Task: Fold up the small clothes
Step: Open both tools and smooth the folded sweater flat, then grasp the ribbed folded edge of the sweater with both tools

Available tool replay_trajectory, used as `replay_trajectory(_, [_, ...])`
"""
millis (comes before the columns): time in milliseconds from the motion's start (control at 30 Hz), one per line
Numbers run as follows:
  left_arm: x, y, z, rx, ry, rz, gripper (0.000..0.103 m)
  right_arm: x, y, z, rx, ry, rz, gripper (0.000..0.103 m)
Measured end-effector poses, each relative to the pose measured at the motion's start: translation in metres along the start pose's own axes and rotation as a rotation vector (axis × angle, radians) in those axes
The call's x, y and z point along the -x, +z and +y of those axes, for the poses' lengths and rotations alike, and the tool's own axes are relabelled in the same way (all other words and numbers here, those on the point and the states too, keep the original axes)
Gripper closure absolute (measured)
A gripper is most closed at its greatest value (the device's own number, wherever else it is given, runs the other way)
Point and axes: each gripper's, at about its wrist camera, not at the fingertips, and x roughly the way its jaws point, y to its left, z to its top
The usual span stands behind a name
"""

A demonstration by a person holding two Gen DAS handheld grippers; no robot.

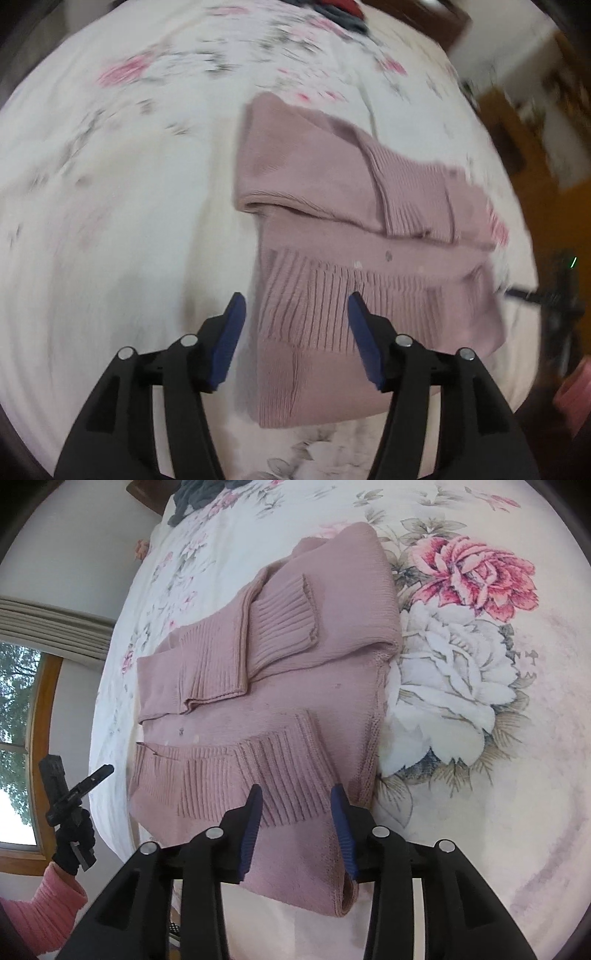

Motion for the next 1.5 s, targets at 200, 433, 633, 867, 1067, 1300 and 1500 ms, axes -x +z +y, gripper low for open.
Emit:
replay_trajectory(200, [-0.041,0.007,-0.012,-0.071,0.026,0.058,0.046,-0.008,0.004,0.011,0.026,-0.016,-0.002,0.059])
replay_trajectory(433, [-0.064,0.008,-0.006,-0.060,0.060,0.122,0.087,-0.013,0.009,0.022,0.074,-0.050,-0.002,0.057])
replay_trajectory(633, [-0.049,0.010,0.002,-0.048,0.098,0.070,0.067,-0.019,0.010,0.030,0.127,-0.086,0.000,0.050])
replay_trajectory(867, [-0.067,0.017,-0.006,-0.064,0.101,0.108,0.070,-0.027,0.011,0.034,0.166,-0.120,0.014,0.045])
replay_trajectory(1067, [-0.056,0.015,-0.028,-0.122,0.105,0.046,0.094,-0.040,0.018,0.037,0.213,-0.176,0.024,0.041])
replay_trajectory(1300, [-0.066,0.011,-0.025,-0.126,0.089,0.065,0.093,-0.065,0.022,0.036,0.254,-0.211,0.073,0.040])
replay_trajectory(1500, [-0.078,0.016,-0.015,-0.085,0.081,0.088,0.090,-0.071,0.026,0.035,0.261,-0.209,0.087,0.043])
